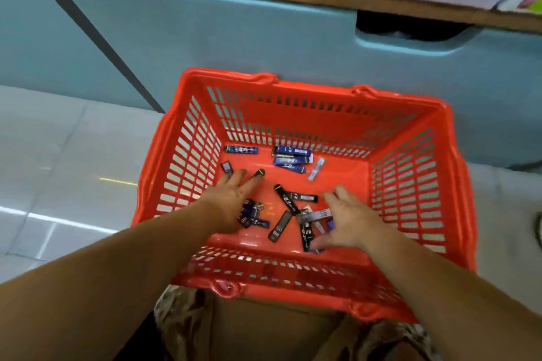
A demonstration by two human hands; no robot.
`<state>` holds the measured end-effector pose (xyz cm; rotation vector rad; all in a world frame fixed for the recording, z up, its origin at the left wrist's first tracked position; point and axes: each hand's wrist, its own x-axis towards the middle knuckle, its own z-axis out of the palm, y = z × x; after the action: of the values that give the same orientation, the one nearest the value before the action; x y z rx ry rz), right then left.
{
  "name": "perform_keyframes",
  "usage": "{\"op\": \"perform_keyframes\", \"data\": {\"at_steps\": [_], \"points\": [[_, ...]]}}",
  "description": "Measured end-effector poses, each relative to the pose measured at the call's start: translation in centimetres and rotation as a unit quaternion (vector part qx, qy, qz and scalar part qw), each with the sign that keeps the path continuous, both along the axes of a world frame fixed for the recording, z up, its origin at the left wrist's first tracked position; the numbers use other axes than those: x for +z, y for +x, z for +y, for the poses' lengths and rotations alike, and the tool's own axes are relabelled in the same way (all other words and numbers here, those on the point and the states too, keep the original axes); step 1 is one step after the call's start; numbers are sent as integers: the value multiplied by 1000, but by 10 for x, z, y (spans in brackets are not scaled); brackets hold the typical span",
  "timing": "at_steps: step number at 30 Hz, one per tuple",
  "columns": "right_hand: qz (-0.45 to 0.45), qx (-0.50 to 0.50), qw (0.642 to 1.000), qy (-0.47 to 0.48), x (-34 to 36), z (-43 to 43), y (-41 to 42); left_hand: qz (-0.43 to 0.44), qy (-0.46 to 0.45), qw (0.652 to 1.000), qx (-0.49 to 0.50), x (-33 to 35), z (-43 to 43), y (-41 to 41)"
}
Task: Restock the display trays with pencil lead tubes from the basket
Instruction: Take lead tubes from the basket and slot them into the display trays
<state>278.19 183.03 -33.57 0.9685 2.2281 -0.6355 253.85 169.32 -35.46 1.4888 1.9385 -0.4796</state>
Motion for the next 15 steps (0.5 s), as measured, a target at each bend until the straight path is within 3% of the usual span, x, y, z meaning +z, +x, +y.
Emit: {"op": "perform_keyframes", "data": {"at_steps": [3, 8, 15], "points": [[-34, 56, 998, 20, -18, -2, -1, 36, -22, 999, -18, -14, 1, -3], [-20, 85, 993, 74, -31, 2, -2, 61, 23, 997, -37, -29, 11, -4], [24, -84, 992, 95, -42, 10, -5, 2, 40, 999, 26, -30, 17, -10]]}}
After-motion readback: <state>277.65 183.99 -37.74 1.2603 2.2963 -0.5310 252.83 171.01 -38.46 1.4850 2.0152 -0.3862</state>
